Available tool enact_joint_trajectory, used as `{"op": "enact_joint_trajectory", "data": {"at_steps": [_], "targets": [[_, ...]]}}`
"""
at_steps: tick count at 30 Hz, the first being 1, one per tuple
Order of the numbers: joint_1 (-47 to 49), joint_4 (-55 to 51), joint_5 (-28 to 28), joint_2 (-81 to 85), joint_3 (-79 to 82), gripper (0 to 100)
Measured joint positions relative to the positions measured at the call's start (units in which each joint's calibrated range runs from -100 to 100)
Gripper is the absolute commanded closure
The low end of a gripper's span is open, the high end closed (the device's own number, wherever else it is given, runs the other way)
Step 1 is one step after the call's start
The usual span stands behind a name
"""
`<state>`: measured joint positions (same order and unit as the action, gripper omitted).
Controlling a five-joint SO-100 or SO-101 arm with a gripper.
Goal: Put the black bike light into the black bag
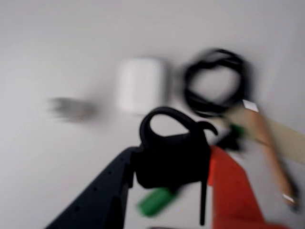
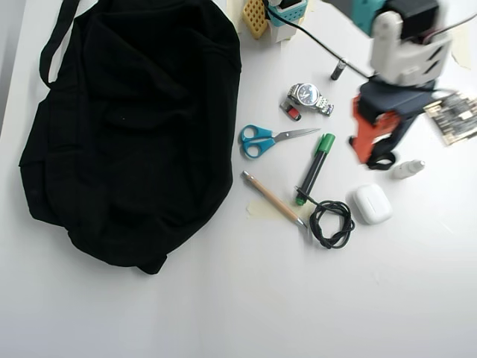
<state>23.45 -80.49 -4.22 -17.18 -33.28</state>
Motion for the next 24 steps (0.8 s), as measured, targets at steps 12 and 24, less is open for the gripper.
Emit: {"op": "enact_joint_trajectory", "data": {"at_steps": [12, 24], "targets": [[-19.8, -2.1, -9.0, 0.3, 0.0, 97], [-28.1, 7.7, -10.5, 4.3, 7.3, 98]]}}
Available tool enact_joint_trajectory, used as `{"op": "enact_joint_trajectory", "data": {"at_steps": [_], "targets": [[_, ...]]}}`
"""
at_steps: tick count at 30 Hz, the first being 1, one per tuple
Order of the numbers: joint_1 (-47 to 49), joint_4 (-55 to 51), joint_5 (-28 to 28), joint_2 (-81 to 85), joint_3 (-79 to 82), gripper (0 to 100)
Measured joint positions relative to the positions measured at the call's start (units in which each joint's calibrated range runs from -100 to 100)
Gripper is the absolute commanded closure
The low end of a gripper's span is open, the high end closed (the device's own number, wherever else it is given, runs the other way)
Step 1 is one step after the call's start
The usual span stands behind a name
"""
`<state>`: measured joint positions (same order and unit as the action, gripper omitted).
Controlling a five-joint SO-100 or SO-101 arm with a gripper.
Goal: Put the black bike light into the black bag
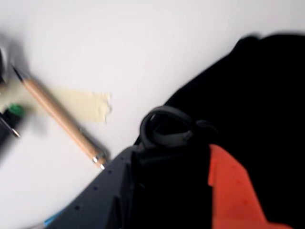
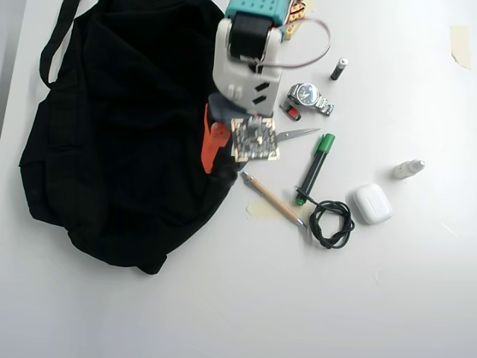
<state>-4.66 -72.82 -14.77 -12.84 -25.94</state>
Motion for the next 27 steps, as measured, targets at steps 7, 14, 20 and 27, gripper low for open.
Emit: {"op": "enact_joint_trajectory", "data": {"at_steps": [7, 14, 20, 27], "targets": [[0.8, -4.2, 0.0, 12.2, 4.4, 98], [0.6, -3.3, 0.8, 16.8, 13.2, 98], [-1.4, -2.1, 1.1, 18.2, 16.4, 98], [-2.6, -2.3, 1.1, 22.7, 16.6, 98]]}}
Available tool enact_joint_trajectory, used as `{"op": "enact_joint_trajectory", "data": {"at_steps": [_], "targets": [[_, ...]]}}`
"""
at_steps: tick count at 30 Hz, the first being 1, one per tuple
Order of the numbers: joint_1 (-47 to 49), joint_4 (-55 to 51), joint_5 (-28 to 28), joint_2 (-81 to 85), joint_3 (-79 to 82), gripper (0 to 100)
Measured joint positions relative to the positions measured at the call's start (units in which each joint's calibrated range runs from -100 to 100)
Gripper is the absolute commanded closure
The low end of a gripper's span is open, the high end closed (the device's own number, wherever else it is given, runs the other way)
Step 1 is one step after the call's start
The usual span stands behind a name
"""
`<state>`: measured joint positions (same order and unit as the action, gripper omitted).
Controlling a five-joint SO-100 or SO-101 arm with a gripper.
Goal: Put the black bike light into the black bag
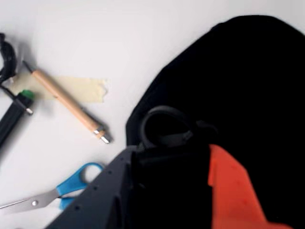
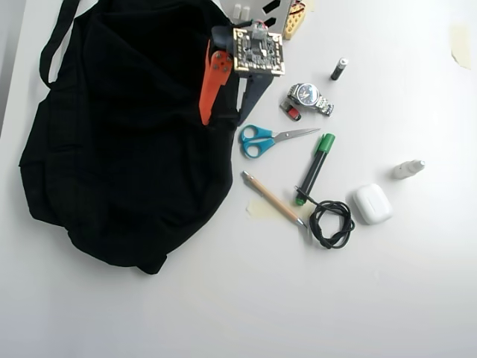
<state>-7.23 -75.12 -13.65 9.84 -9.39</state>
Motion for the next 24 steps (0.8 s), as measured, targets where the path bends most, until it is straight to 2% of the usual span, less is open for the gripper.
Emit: {"op": "enact_joint_trajectory", "data": {"at_steps": [6, 11, 18, 21, 24], "targets": [[-1.2, 0.9, 0.0, 6.3, 6.8, 98], [-3.1, 7.8, 0.0, 19.7, 26.4, 98], [-13.8, 33.7, 0.0, 27.8, 54.6, 98], [-17.0, 41.0, 0.0, 27.8, 61.0, 98], [-22.7, 43.2, 0.2, 26.4, 62.6, 98]]}}
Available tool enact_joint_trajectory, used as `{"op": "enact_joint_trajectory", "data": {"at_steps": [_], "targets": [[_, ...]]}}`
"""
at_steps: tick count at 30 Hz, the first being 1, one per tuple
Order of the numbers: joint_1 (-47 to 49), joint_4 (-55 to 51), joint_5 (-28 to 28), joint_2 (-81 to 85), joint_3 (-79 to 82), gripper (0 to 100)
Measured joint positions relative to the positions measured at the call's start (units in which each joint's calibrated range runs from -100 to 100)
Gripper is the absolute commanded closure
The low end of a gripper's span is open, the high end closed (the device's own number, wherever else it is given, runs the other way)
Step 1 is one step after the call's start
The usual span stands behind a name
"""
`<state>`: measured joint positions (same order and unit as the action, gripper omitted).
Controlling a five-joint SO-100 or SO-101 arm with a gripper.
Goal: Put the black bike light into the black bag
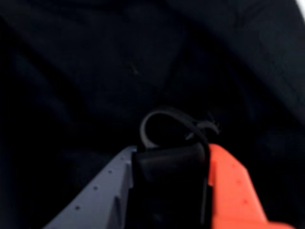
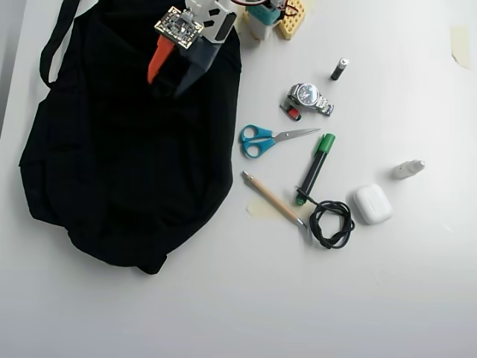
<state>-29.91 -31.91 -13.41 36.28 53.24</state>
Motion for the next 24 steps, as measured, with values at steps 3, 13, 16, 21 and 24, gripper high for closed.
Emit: {"op": "enact_joint_trajectory", "data": {"at_steps": [3, 13, 16, 21, 24], "targets": [[-6.8, 8.4, -0.1, -6.5, 2.6, 95], [-12.2, 39.7, 0.0, -8.4, 19.5, 56], [-11.7, 39.7, -0.3, -8.5, 21.1, 52], [-5.6, 39.7, -0.2, -8.5, 19.2, 54], [-1.7, 40.0, 1.0, -8.3, 7.8, 84]]}}
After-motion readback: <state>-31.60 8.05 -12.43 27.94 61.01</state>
